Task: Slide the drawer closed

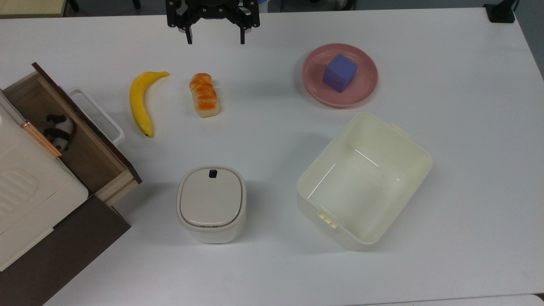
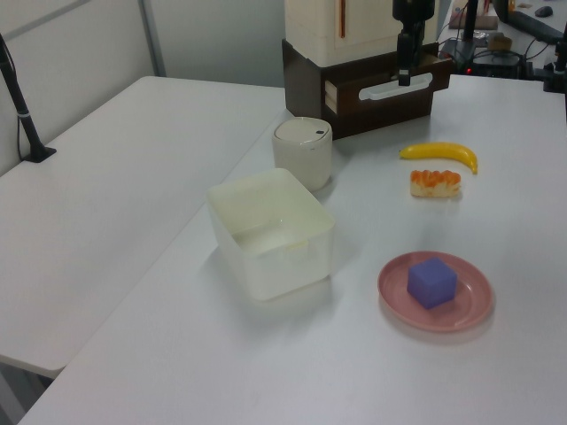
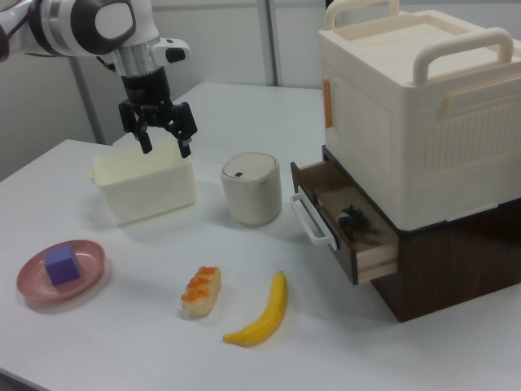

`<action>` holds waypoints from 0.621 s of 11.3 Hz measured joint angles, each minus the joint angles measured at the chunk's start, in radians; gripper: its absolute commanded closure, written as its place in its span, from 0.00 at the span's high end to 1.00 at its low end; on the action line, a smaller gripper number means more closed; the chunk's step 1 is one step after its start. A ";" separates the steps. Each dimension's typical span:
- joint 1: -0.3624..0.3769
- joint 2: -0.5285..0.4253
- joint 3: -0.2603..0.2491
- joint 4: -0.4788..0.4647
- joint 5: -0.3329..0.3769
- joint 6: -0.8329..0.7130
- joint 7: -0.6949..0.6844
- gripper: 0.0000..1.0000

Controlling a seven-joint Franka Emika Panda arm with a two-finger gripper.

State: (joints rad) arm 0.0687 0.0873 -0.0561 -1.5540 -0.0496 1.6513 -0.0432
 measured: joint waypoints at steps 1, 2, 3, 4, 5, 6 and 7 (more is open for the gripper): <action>0.000 0.000 0.000 0.000 0.000 0.000 0.000 1.00; -0.002 0.000 -0.001 0.000 0.000 0.000 0.000 1.00; -0.004 0.000 -0.002 0.000 0.000 0.000 0.000 1.00; -0.006 0.000 -0.002 0.000 0.000 0.000 0.000 1.00; -0.007 0.000 -0.002 0.000 0.000 0.000 0.000 1.00; -0.009 0.000 -0.002 0.000 0.000 0.000 0.000 1.00; -0.010 0.000 -0.002 0.000 0.000 0.000 0.000 1.00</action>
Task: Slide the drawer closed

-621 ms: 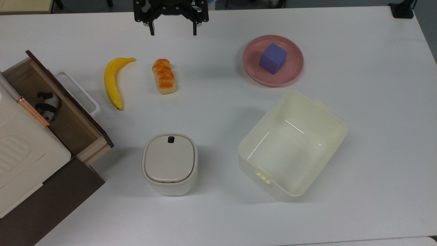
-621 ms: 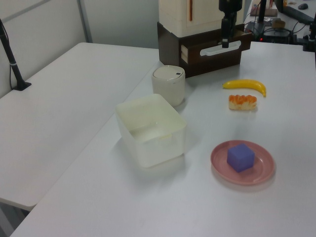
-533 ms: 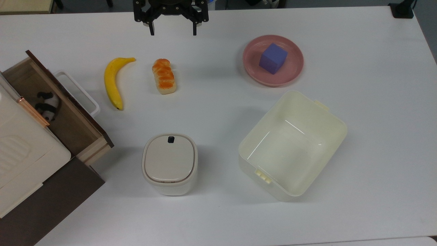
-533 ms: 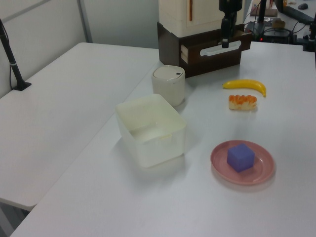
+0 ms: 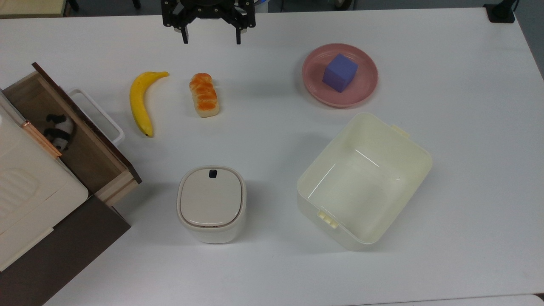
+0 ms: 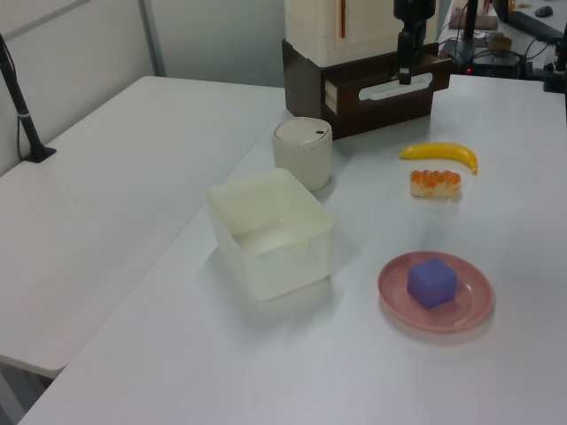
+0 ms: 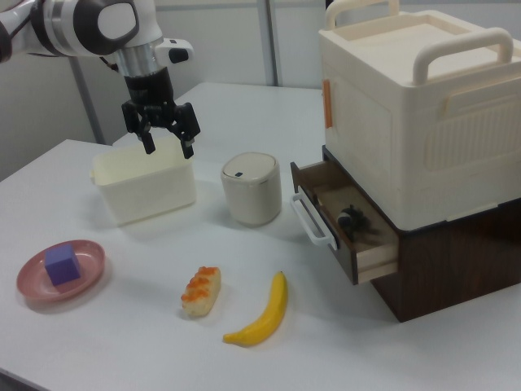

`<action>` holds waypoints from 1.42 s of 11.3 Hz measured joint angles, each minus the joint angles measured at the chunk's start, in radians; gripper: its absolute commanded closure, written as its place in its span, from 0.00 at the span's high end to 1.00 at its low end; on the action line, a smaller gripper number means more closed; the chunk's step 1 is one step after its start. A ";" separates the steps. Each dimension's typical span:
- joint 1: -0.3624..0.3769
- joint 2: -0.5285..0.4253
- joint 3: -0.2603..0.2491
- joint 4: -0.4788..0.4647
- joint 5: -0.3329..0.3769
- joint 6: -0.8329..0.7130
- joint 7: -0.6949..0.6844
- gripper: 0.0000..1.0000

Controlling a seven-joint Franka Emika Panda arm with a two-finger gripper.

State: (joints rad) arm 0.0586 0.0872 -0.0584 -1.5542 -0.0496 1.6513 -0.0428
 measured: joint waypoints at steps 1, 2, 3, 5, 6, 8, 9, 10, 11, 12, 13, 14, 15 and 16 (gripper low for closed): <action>-0.001 0.000 0.000 0.000 0.000 0.000 0.000 1.00; -0.002 0.000 0.000 0.000 0.000 0.000 0.000 1.00; -0.002 0.000 0.000 0.000 0.000 0.000 0.000 1.00; -0.002 0.000 0.000 0.000 0.000 0.000 0.000 0.87; -0.002 0.000 0.000 0.000 0.000 0.000 0.000 0.74; -0.001 0.000 0.000 0.000 0.000 0.000 0.000 0.24; -0.001 0.000 0.000 0.000 0.000 0.000 0.000 0.06; -0.001 0.000 0.000 -0.001 0.000 0.000 0.000 0.00; -0.001 0.000 0.001 -0.001 0.009 0.000 -0.003 0.00; 0.000 0.000 0.002 -0.002 0.016 0.000 -0.011 0.00; 0.001 0.000 0.003 -0.003 0.019 0.000 -0.013 0.00; 0.001 0.000 0.003 -0.004 0.019 0.000 -0.013 0.00; 0.001 0.000 0.003 -0.005 0.020 -0.001 -0.013 0.00; 0.001 0.000 0.003 -0.006 0.020 -0.001 -0.013 0.00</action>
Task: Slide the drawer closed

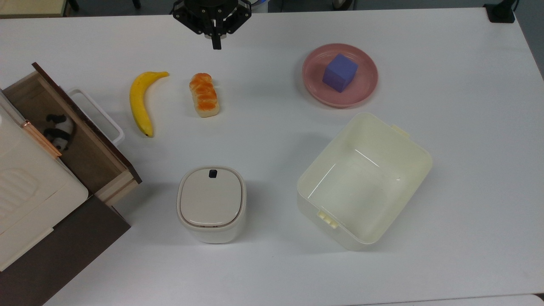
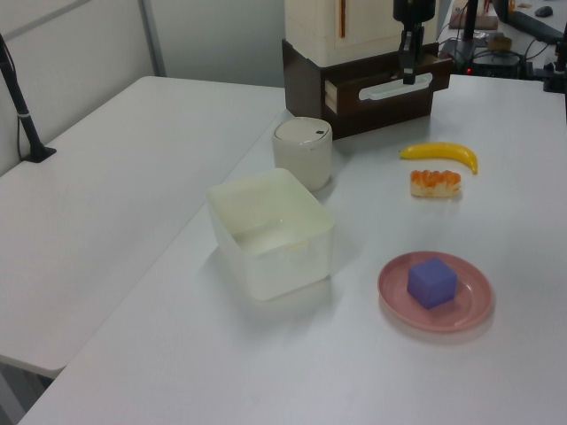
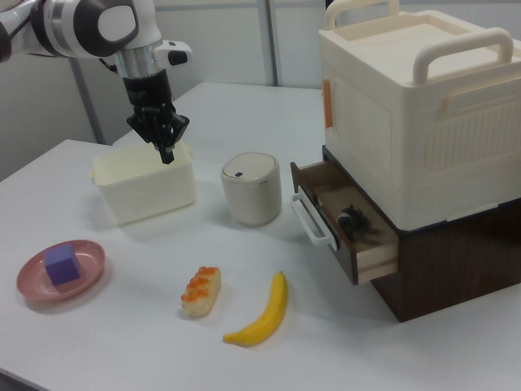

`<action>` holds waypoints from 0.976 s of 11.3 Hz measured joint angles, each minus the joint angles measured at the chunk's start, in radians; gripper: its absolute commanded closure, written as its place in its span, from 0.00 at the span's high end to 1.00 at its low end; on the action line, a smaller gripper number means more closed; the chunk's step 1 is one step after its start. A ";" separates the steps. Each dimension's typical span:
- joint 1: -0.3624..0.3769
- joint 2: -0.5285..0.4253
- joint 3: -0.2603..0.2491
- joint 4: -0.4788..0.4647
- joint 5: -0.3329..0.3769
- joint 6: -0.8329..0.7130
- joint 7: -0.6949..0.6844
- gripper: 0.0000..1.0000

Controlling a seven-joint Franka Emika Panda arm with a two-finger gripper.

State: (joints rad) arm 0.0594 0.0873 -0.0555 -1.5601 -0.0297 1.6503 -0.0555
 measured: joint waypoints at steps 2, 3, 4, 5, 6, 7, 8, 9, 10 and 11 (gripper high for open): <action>-0.010 0.000 -0.003 -0.001 0.000 -0.009 0.000 0.00; -0.029 0.000 -0.004 -0.003 0.000 -0.011 0.000 0.00; -0.058 0.002 -0.006 -0.006 0.000 -0.011 0.000 0.00; -0.091 0.004 -0.007 -0.015 0.000 -0.011 0.001 0.00; -0.135 0.008 -0.008 -0.032 0.002 -0.011 0.002 0.00; -0.182 0.017 -0.009 -0.053 0.019 -0.010 0.012 0.00; -0.208 0.030 -0.010 -0.066 0.024 0.004 0.042 0.00; -0.228 0.046 -0.010 -0.080 0.025 0.037 0.078 0.00; -0.250 0.066 -0.010 -0.092 0.025 0.085 0.126 0.00; -0.271 0.088 -0.011 -0.106 0.025 0.137 0.166 0.00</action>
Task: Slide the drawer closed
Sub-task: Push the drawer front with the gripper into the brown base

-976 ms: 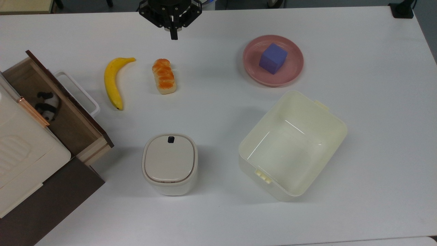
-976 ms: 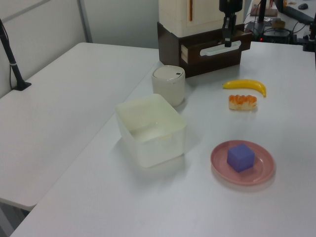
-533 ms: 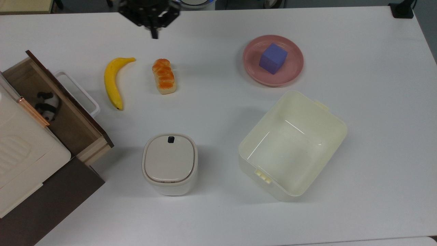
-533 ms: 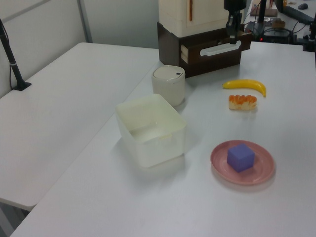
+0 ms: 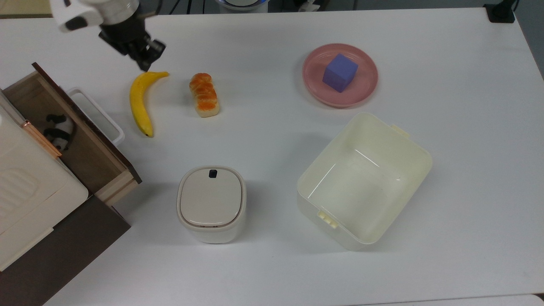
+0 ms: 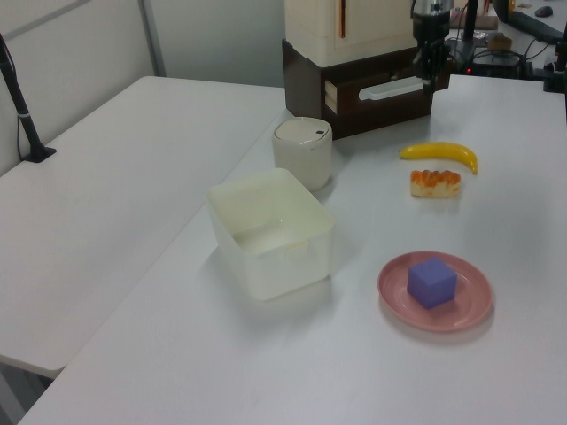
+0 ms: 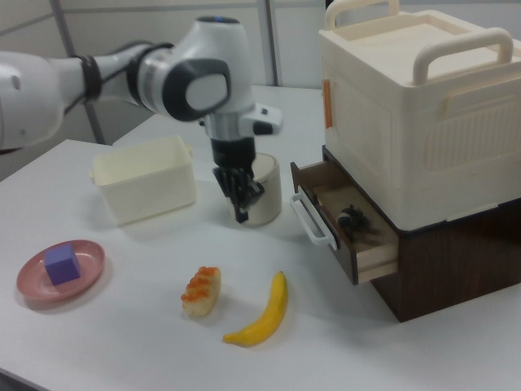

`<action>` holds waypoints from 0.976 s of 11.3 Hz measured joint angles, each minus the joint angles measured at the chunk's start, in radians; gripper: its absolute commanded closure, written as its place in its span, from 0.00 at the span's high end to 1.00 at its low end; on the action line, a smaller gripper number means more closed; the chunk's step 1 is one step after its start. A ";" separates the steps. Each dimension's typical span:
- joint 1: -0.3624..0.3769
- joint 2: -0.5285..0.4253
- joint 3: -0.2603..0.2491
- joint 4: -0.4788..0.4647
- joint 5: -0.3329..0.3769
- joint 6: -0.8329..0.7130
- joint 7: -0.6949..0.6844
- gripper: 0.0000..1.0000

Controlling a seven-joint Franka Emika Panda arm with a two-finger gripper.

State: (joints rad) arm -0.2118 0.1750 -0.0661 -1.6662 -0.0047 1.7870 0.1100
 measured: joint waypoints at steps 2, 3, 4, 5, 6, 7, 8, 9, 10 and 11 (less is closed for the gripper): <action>-0.034 0.030 0.000 -0.019 0.000 0.107 0.101 0.00; -0.055 0.044 0.000 -0.025 0.000 0.157 0.147 0.00; -0.071 0.056 0.000 -0.026 0.000 0.192 0.168 0.00; -0.085 0.067 -0.001 -0.026 0.000 0.227 0.192 0.00; -0.096 0.080 -0.001 -0.026 0.000 0.258 0.207 0.00; -0.104 0.092 -0.002 -0.025 0.000 0.287 0.215 0.00; -0.108 0.105 -0.010 -0.025 0.000 0.318 0.222 0.00; -0.110 0.114 -0.020 -0.023 0.001 0.338 0.226 0.00; -0.110 0.122 -0.030 -0.017 0.001 0.357 0.228 0.00; -0.110 0.137 -0.040 0.000 0.001 0.373 0.229 0.00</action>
State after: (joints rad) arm -0.3222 0.3121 -0.1060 -1.6667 -0.0040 2.1596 0.3388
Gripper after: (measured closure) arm 0.991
